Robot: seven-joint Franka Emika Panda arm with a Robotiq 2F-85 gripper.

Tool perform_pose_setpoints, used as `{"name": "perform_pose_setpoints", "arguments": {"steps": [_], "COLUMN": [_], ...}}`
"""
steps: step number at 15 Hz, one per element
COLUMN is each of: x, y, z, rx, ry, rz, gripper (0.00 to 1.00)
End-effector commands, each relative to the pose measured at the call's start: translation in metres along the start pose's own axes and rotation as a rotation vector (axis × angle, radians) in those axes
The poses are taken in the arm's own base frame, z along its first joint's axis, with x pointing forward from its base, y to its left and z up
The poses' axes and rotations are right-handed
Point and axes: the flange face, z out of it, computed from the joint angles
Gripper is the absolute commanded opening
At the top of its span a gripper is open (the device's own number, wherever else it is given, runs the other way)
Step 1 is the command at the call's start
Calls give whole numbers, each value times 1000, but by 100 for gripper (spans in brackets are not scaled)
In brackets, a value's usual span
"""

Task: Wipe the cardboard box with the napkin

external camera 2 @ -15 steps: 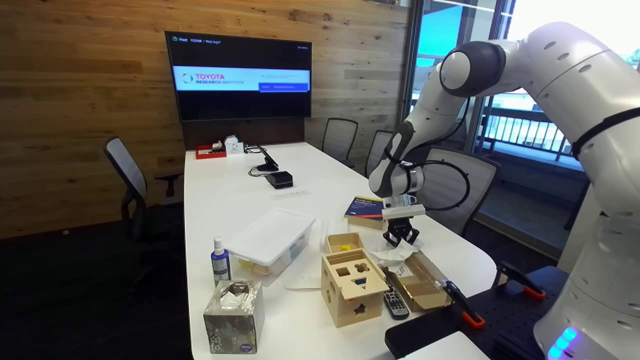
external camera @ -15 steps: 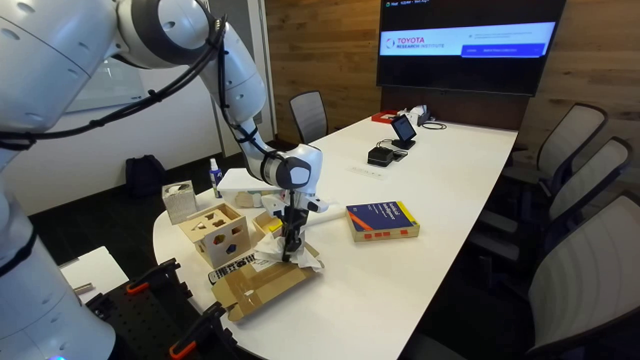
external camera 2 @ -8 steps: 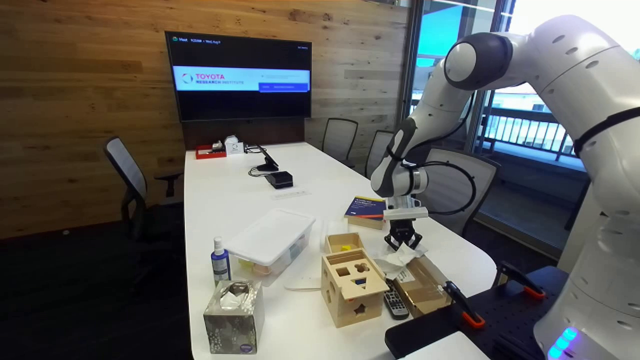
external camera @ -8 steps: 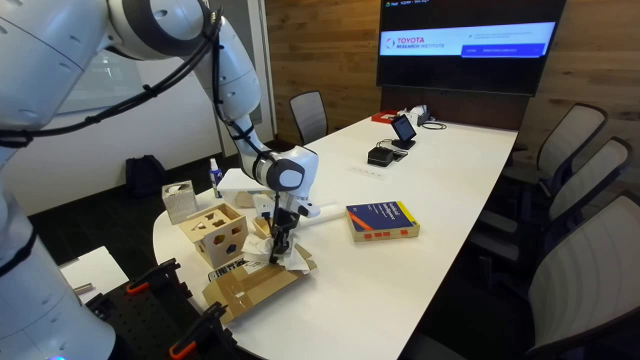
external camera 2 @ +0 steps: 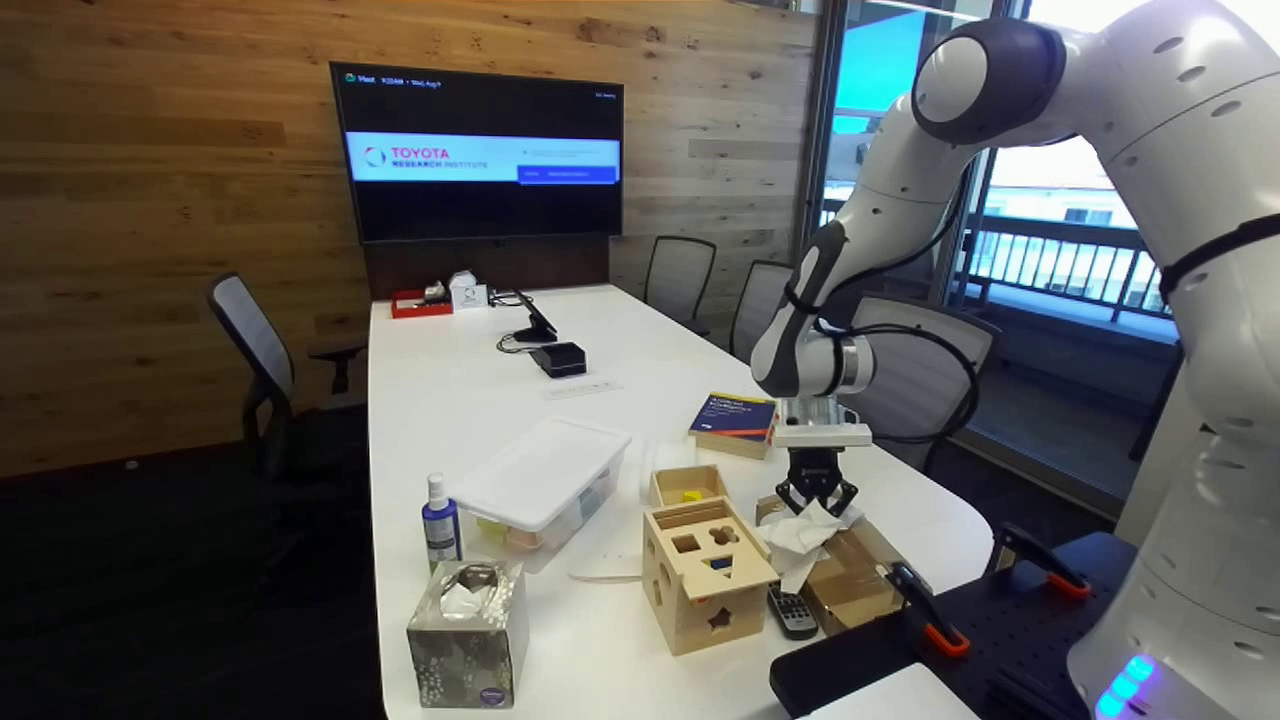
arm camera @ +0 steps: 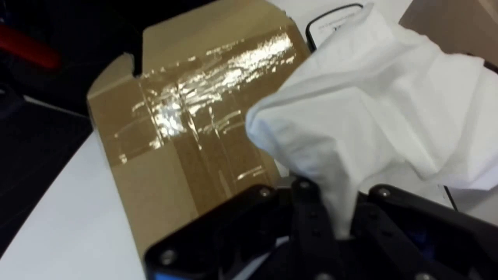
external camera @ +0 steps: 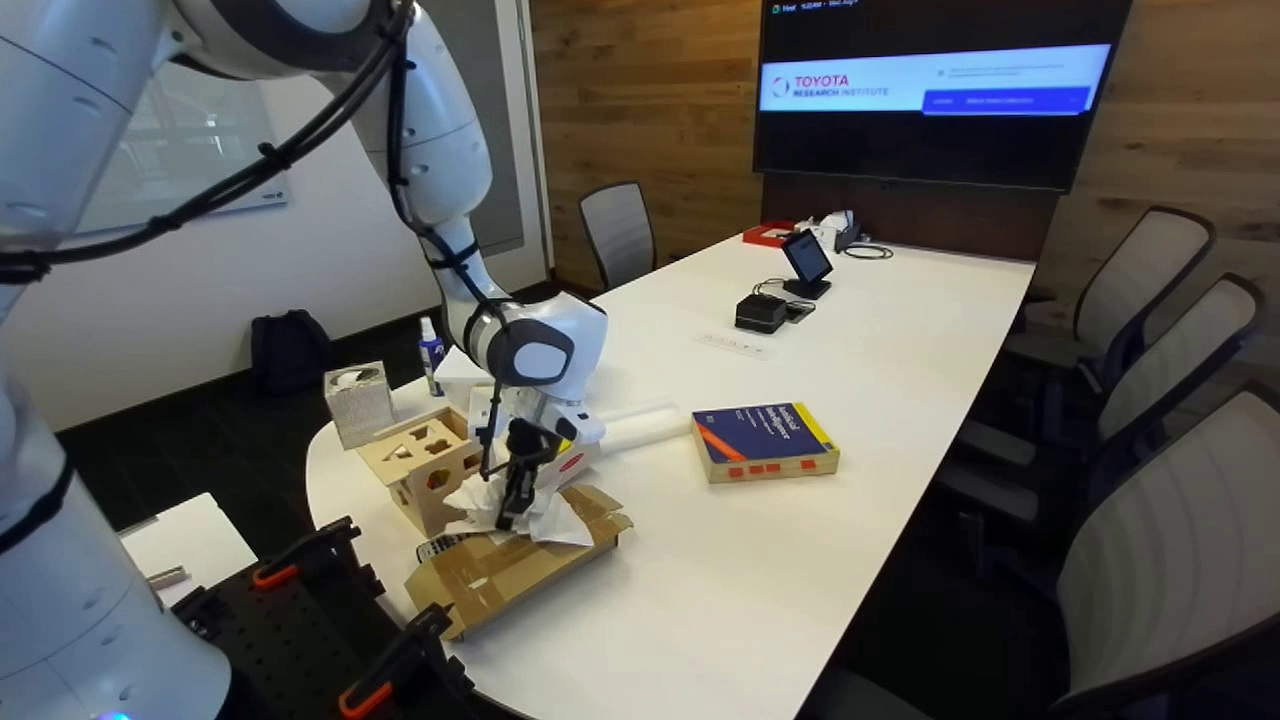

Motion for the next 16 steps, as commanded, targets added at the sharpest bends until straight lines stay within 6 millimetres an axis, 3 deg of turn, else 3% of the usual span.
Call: {"name": "perform_pose_setpoints", "arguments": {"steps": [1,10,16], "x": [-25,-54,-59], "y": [10,39,68], "z": [8,48,53], "rx": [25,30,36], "ry": [-106,-438,-476], "rz": [33,195,399], "gripper": [0,0,0]}}
